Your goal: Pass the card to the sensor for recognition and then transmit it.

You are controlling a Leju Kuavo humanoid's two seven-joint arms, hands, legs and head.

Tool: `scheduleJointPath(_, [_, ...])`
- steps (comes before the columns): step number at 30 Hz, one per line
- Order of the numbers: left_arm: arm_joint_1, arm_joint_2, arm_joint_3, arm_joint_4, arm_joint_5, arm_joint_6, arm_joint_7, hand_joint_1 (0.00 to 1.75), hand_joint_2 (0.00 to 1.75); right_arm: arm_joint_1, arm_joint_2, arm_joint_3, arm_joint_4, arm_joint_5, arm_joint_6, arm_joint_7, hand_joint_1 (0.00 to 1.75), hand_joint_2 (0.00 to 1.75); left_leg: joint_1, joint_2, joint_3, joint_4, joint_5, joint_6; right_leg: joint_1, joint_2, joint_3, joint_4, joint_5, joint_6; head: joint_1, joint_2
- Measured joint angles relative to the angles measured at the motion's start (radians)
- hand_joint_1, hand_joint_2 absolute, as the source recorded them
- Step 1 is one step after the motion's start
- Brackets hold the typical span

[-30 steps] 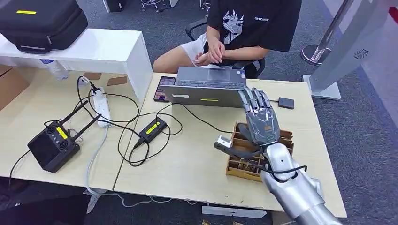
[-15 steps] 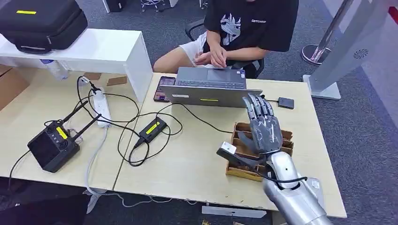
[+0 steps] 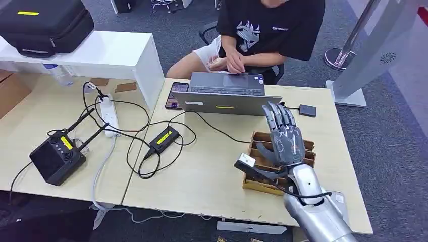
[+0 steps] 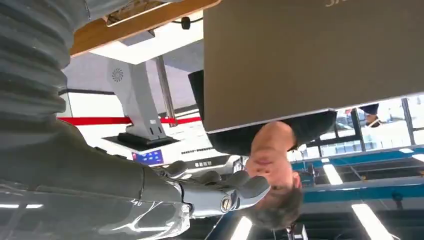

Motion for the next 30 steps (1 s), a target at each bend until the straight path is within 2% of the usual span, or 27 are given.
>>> scheduleJointPath(5, [0.000, 0.000, 0.000, 0.000, 0.000, 0.000, 0.000, 0.00, 0.00, 0.004, -0.002, -0.005, -0.007, 0.011, 0.010, -0.006, 0.00, 1.75, 0.000, 0.000, 0.000, 0.000, 0.000, 0.000, 0.000, 0.000, 0.000, 0.000, 0.000, 0.000, 0.000, 0.000])
scheduleJointPath(12, [0.000, 0.000, 0.000, 0.000, 0.002, 0.000, 0.000, 0.00, 0.00, 0.007, -0.019, -0.006, 0.021, 0.095, 0.035, 0.029, 0.00, 1.75, 0.000, 0.000, 0.000, 0.000, 0.000, 0.000, 0.000, 0.000, 0.000, 0.000, 0.000, 0.000, 0.000, 0.000])
scheduleJointPath(30, [0.000, 0.000, 0.000, 0.000, 0.013, 0.000, 0.001, 0.00, 0.00, 0.036, -0.057, -0.008, 0.058, 0.096, 0.045, 0.030, 0.00, 1.75, 0.000, 0.000, 0.000, 0.000, 0.000, 0.000, 0.000, 0.000, 0.000, 0.000, 0.000, 0.000, 0.000, 0.000])
